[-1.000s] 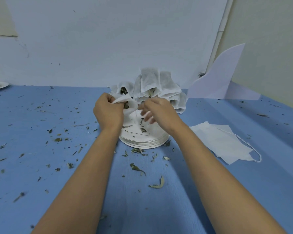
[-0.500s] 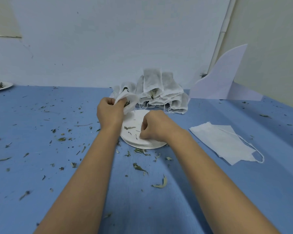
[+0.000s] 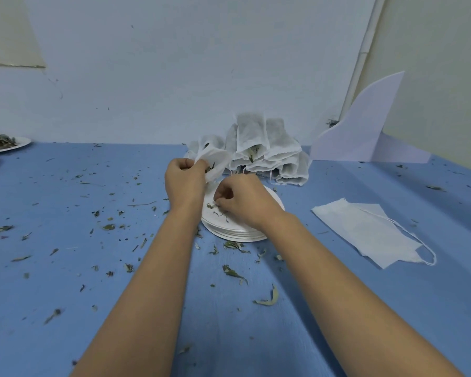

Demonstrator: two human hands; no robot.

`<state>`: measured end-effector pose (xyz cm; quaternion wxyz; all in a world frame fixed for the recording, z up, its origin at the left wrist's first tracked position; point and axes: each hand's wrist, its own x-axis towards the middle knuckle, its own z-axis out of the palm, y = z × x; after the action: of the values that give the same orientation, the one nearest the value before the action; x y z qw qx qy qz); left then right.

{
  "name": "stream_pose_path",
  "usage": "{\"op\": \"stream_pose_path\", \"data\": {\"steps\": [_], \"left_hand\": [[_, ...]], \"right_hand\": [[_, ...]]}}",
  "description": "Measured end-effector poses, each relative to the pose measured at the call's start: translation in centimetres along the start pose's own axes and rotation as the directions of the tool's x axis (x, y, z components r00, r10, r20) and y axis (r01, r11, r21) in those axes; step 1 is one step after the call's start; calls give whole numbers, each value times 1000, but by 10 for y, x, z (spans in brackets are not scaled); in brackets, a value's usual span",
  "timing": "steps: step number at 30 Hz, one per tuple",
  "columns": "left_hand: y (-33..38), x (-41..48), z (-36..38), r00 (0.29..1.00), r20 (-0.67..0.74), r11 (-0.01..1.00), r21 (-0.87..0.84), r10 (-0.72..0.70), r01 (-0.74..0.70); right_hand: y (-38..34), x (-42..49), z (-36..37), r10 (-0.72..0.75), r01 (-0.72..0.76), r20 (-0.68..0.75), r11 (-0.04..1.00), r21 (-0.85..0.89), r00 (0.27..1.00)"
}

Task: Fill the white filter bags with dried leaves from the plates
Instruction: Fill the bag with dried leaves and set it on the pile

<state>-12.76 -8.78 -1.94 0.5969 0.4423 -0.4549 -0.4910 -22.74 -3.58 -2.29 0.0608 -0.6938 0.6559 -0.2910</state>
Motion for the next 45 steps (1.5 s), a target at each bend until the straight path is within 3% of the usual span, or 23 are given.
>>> {"op": "stream_pose_path", "data": {"steps": [4, 8, 16, 18, 20, 22, 24, 28, 32, 35, 40, 43, 45], "left_hand": [[0, 1, 0, 1000, -13, 1000, -4, -7, 7], [0, 1, 1, 1000, -11, 1000, -1, -9, 9], [5, -4, 2, 997, 79, 998, -66, 2, 3], [5, -5, 2, 995, 102, 997, -73, 14, -7], [5, -6, 2, 993, 111, 998, -58, 32, -26], [4, -8, 2, 992, 114, 998, -32, 60, -57], [4, -10, 3, 985, 146, 995, 7, 93, -95], [4, -18, 8, 946, 292, 989, -5, 141, -146], [7, -23, 9, 914, 382, 989, -11, 139, -146], [9, -25, 9, 894, 416, 980, 36, 165, -198], [12, -26, 7, 878, 434, 963, 74, 202, -258], [12, -25, 7, 881, 414, 953, 87, 230, -290], [9, -24, 8, 900, 359, 938, 143, 247, -314]], "right_hand": [[2, 4, -2, -35, 35, -12, 998, -54, 999], [0, -1, -4, -8, 13, 77, 997, -70, 997], [-11, 3, 5, -82, 109, 90, 931, -350, 993], [-11, 4, 3, -41, 50, 38, 960, -275, 998], [-11, 3, -4, 82, -90, -157, 995, -45, 984], [-11, 1, -14, 211, -144, -396, 971, 191, 894], [-13, 1, -22, 222, -140, -475, 969, 202, 851], [-14, 8, -28, 160, -158, -383, 987, 37, 910], [-12, 9, -30, 326, -188, -412, 921, 340, 851], [-9, 9, -24, 419, -248, -436, 884, 396, 796], [3, 8, -26, 417, -391, -456, 907, 155, 786], [3, 8, -28, 354, -309, -436, 935, 172, 828], [0, 6, -27, 341, -233, -400, 927, 293, 851]]}}
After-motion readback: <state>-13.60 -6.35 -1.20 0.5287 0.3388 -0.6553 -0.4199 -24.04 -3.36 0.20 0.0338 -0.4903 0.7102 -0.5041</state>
